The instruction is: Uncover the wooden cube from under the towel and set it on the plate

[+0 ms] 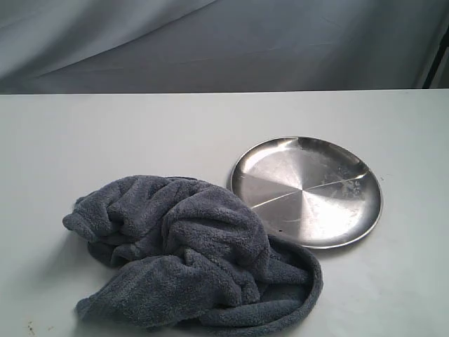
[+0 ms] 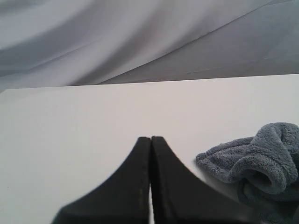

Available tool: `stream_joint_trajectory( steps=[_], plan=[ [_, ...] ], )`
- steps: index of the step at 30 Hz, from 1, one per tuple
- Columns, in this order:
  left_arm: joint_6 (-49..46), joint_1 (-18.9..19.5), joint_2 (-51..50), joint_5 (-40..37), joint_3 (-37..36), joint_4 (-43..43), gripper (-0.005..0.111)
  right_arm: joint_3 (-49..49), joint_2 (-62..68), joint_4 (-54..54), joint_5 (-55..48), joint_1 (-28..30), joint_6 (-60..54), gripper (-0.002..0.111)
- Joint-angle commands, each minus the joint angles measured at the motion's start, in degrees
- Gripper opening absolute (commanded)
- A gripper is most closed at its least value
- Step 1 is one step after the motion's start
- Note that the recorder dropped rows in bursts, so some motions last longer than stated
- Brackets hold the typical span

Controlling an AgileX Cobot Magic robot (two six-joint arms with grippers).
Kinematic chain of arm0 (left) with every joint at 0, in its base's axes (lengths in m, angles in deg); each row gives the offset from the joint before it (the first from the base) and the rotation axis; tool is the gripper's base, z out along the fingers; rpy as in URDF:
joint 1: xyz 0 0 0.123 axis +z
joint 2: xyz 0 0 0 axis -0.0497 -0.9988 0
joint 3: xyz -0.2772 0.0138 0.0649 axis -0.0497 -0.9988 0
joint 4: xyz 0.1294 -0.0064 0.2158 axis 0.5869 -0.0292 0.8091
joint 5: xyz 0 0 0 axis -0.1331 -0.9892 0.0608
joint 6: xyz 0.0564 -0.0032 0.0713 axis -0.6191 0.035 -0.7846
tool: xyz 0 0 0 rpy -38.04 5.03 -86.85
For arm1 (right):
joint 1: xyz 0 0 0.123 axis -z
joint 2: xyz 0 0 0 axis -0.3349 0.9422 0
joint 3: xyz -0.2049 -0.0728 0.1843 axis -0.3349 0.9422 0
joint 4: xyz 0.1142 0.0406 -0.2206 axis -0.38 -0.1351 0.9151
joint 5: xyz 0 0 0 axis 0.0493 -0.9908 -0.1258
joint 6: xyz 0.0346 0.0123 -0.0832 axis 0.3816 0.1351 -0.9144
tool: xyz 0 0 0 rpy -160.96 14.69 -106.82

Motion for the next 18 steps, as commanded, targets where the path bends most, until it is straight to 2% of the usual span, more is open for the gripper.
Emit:
stream_joint_trajectory(
  steps=[1, 14, 18],
  plan=[
    [-0.04, 0.1, 0.13, 0.12, -0.29, -0.48, 0.0, 0.19, -0.26, -0.53, -0.06, 0.08, 0.06, 0.0],
    [-0.19, 0.1, 0.13, 0.12, -0.29, -0.19, 0.0, 0.19, -0.26, -0.53, -0.06, 0.08, 0.06, 0.0],
    [-2.71, 0.1, 0.13, 0.21, -0.29, 8.36, 0.0, 0.19, -0.26, -0.53, -0.06, 0.08, 0.06, 0.0]
  ],
)
